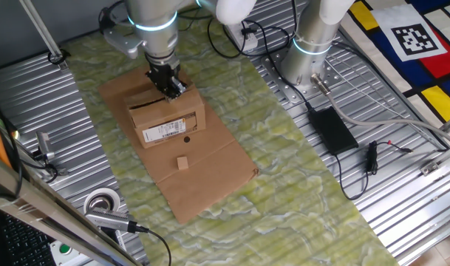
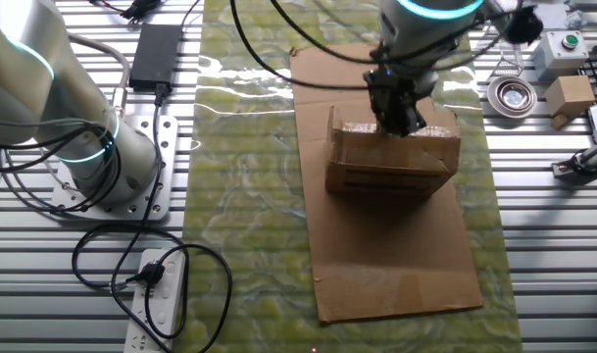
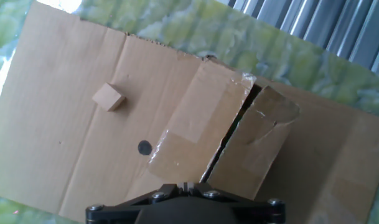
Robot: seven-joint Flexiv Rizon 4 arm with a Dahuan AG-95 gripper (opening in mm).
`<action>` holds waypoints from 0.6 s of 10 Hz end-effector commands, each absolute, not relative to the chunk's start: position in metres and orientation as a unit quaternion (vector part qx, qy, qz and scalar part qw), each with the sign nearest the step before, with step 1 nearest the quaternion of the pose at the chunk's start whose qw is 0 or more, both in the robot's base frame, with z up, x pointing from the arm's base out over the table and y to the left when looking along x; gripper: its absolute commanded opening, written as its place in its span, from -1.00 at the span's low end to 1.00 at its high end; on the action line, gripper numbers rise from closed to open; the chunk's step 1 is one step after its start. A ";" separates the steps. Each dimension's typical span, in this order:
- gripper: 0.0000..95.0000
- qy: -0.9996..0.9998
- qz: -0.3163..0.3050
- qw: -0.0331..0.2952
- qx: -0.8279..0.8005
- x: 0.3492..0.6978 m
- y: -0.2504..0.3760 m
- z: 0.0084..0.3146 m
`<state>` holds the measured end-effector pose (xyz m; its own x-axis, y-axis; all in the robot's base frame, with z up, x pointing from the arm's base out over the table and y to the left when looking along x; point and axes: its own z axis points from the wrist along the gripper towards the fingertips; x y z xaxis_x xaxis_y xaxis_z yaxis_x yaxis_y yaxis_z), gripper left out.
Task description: Open a box
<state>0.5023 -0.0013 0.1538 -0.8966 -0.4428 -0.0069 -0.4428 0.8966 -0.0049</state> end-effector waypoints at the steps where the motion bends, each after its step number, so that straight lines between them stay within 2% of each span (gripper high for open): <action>1: -1.00 0.967 -0.021 -0.006 -0.252 0.500 -0.002 0.164; 6: -1.00 0.952 -0.050 -0.045 -0.298 0.493 -0.018 0.170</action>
<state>0.4953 -0.0161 0.1675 -0.8250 -0.5553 0.1047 -0.5630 0.8236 -0.0682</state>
